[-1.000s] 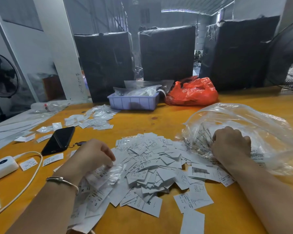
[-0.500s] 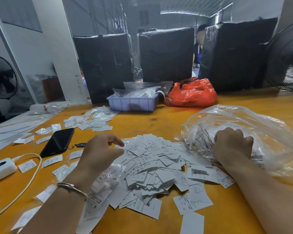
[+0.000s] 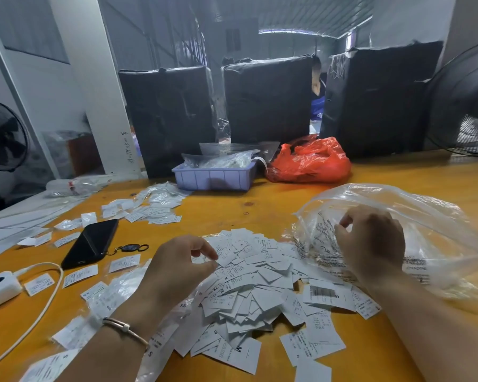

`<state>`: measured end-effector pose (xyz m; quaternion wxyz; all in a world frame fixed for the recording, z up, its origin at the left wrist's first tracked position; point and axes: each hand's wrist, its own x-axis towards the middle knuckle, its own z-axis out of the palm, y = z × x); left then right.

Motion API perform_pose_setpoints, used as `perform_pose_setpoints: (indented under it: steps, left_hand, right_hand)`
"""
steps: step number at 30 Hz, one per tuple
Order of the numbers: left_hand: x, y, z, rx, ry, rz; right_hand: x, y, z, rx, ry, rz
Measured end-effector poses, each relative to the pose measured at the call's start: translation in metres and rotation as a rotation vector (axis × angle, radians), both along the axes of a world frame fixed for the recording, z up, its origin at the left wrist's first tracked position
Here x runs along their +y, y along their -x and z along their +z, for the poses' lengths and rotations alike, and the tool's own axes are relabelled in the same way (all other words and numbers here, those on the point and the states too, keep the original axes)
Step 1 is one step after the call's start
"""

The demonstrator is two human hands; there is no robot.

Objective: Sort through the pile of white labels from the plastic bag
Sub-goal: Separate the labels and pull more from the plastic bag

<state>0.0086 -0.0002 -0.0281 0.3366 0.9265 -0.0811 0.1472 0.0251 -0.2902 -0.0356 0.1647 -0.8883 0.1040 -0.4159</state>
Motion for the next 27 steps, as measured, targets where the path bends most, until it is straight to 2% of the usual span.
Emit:
perform_pose_setpoints:
  steps: [4,7,10,14,16,19,21,23,27]
  left_hand:
    - [-0.002,0.000,-0.001,-0.014,0.007,-0.003]
    - [-0.004,0.002,-0.001,-0.015,0.004,-0.010]
    - [-0.006,0.003,-0.002,-0.017,0.015,-0.029]
    - [-0.012,0.004,0.000,0.013,0.103,-0.128]
    - [-0.016,0.007,0.003,0.071,0.162,-0.217]
    - [-0.022,0.011,0.005,0.181,0.239,-0.350]
    - [-0.023,0.012,0.006,0.218,0.357,-0.408]
    - [-0.023,0.013,0.007,0.217,0.447,-0.432]
    - [-0.022,0.014,0.008,0.201,0.469,-0.417]
  right_hand:
    - [0.010,0.007,0.005,-0.180,-0.002,0.121]
    - [0.021,0.014,0.007,-0.193,-0.072,0.277]
    - [0.035,0.021,0.008,-0.110,-0.208,0.483]
    - [0.059,0.038,0.011,0.037,-0.619,0.830]
    - [0.069,0.046,0.010,0.140,-0.736,0.948]
    - [0.078,0.051,0.008,0.223,-0.783,1.021]
    - [0.079,0.051,0.009,0.242,-0.844,1.041]
    - [0.077,0.050,0.010,0.278,-0.917,1.057]
    - [0.073,0.046,0.009,0.364,-0.944,1.072]
